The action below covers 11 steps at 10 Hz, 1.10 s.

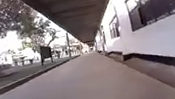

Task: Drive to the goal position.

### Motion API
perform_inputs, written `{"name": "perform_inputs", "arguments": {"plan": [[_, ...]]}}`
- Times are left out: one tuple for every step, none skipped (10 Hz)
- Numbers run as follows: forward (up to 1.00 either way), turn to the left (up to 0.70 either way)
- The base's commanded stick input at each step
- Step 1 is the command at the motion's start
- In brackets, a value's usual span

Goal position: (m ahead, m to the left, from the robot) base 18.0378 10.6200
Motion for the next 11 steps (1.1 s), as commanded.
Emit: {"name": "perform_inputs", "arguments": {"plan": [[0.70,0.00],[0.70,0.00],[0.70,0.00],[0.70,0.00],[0.70,0.00],[0.70,0.00],[0.70,0.00],[0.70,0.00],[0.70,0.00],[0.70,0.00],[0.70,0.00]]}}
